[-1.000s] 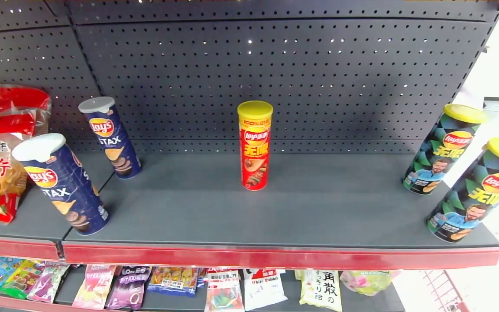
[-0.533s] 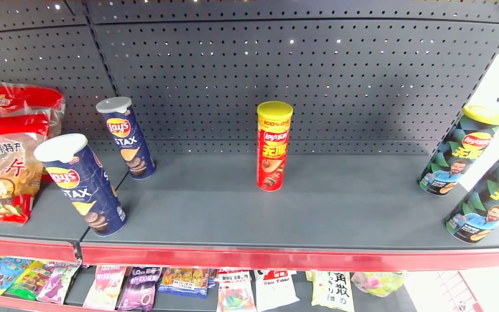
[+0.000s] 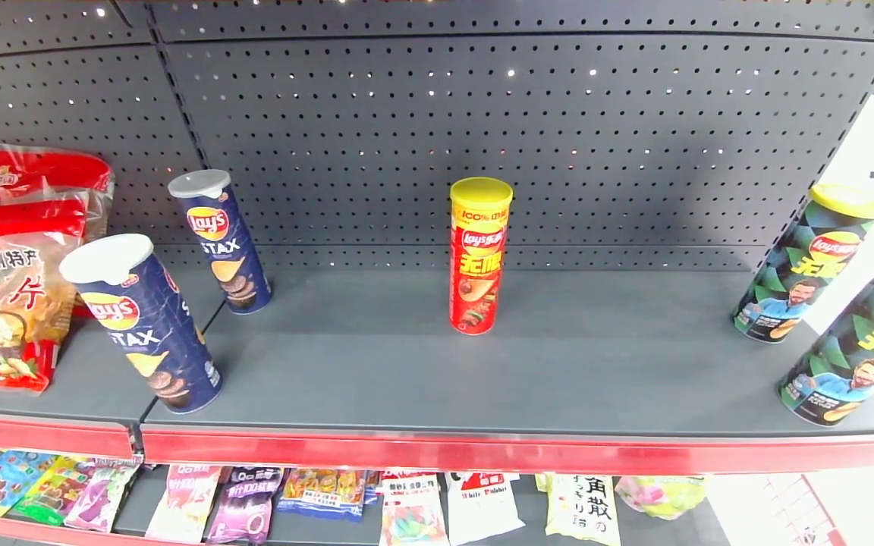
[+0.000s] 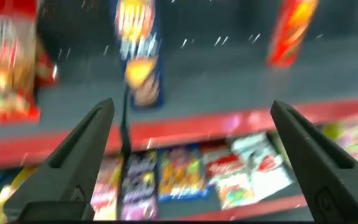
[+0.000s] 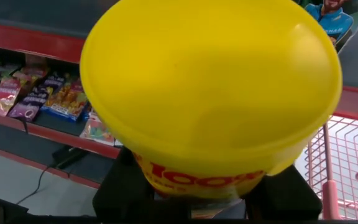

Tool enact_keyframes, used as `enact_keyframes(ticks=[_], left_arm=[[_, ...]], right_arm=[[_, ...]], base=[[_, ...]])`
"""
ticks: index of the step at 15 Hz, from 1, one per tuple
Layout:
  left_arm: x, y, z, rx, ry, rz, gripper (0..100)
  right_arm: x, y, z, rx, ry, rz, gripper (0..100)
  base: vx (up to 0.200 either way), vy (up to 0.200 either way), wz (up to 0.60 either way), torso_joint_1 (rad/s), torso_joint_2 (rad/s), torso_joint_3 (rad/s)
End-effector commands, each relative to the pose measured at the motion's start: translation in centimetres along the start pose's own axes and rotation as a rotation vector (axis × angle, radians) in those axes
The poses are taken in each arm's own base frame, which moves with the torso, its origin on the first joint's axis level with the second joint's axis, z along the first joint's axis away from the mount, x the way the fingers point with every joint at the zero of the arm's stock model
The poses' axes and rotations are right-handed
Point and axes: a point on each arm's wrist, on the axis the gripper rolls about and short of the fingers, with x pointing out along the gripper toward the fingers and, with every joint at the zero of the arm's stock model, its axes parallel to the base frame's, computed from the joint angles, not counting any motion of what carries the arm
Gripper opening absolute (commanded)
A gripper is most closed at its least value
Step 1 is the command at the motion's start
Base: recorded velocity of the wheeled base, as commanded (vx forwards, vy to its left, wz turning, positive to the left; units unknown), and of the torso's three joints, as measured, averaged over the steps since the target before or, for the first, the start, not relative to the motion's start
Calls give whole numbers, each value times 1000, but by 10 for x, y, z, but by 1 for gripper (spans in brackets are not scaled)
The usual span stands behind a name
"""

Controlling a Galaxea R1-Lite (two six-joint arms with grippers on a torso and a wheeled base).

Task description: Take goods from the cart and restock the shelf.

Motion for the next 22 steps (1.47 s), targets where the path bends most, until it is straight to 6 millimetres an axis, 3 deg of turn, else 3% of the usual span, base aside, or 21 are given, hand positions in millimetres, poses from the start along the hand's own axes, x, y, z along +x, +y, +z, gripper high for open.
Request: enact_keyframes(ticks=[1, 3, 6, 8, 9, 10, 15, 22], left_arm=[[75, 6, 91, 31, 101, -390, 100], [118, 6, 89, 14, 203, -514, 100], [194, -12, 83, 31, 256, -662, 100], [237, -21, 65, 24, 308, -686, 100], [237, -21, 65, 24, 308, -686, 100], [272, -33, 48, 25, 323, -716, 100], [342, -60, 10, 30, 350, -751, 100], [420, -100, -4, 45, 265, -792, 100]], right_arm=[[0, 0, -1, 1, 2, 2, 0], [0, 0, -1, -2, 2, 4, 0], [0, 0, -1, -2, 2, 2, 0], [0, 0, -1, -2, 2, 1, 0], [0, 0, -1, -2, 2, 1, 0], [0, 0, -1, -1, 2, -1, 0], [0, 0, -1, -1, 2, -2, 0], [0, 0, -1, 1, 3, -7, 0]], base=[[0, 0, 0, 0, 0, 0], [0, 0, 0, 0, 0, 0], [0, 0, 0, 0, 0, 0], [0, 0, 0, 0, 0, 0], [0, 0, 0, 0, 0, 0], [0, 0, 0, 0, 0, 0], [0, 0, 0, 0, 0, 0], [0, 0, 0, 0, 0, 0]])
